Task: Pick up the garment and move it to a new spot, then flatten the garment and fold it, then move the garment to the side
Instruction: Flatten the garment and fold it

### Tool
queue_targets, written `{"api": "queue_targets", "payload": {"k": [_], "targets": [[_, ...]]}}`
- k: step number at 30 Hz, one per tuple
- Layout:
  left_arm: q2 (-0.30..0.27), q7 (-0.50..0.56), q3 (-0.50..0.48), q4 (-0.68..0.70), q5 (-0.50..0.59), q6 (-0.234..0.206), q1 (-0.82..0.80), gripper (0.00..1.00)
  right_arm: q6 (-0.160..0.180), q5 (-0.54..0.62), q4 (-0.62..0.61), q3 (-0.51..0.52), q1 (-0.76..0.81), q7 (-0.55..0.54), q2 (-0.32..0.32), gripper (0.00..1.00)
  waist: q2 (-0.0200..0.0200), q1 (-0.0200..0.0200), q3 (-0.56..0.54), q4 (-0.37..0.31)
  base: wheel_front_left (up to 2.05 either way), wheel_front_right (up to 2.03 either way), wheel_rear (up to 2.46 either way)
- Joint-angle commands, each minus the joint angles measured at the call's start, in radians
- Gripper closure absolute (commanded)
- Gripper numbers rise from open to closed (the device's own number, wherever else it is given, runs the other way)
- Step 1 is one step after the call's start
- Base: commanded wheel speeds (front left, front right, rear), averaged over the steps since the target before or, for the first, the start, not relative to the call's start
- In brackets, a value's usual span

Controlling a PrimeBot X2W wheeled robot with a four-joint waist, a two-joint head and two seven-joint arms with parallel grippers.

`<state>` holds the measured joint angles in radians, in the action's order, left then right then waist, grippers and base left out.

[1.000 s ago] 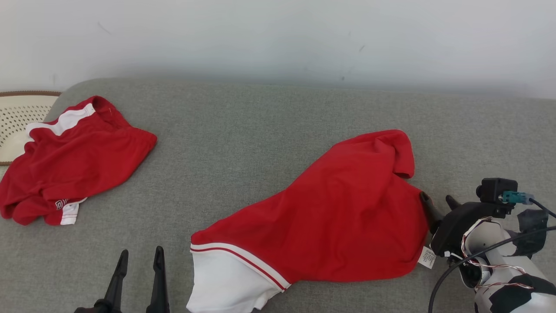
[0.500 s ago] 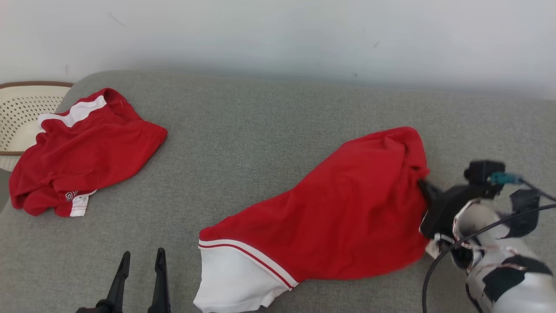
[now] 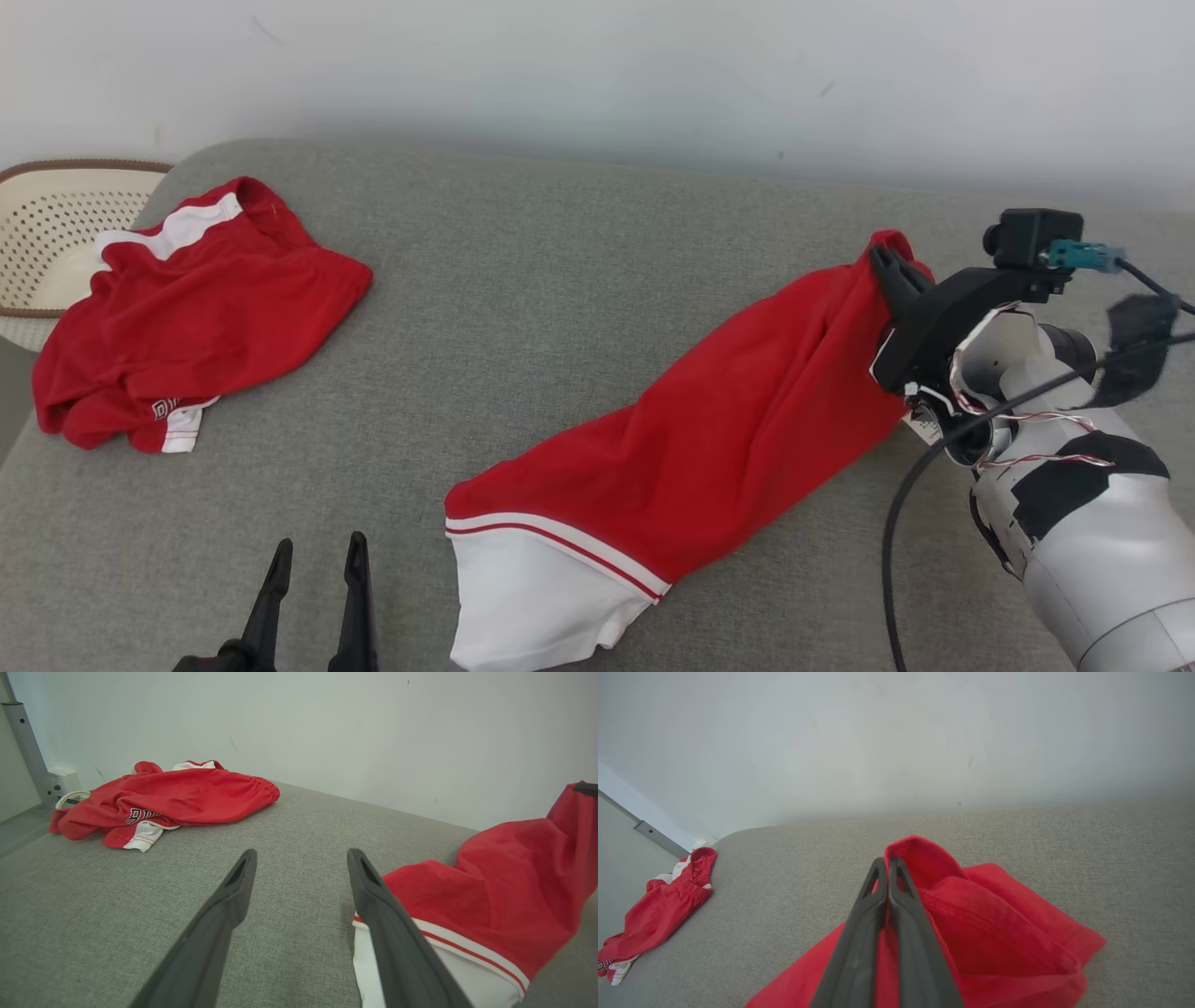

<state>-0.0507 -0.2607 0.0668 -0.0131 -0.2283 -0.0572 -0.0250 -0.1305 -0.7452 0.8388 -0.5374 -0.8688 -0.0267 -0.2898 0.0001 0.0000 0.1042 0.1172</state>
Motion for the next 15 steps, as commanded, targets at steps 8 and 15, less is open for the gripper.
{"api": "queue_targets", "payload": {"k": [8,15], "targets": [[0.000,-0.006,0.003,-0.014,-0.012,-0.004,0.001,0.00,0.000,0.046,0.157,-0.074,-0.028,0.048,0.009,0.00,-0.0001,0.0000,-0.005,0.013,0.00,0.00,0.00],[0.000,-0.006,-0.008,-0.017,-0.011,-0.001,0.004,0.00,0.000,0.006,0.112,-0.108,0.030,0.127,-0.032,0.00,-0.0001,0.0000,-0.013,-0.021,0.00,0.00,0.00]]}}
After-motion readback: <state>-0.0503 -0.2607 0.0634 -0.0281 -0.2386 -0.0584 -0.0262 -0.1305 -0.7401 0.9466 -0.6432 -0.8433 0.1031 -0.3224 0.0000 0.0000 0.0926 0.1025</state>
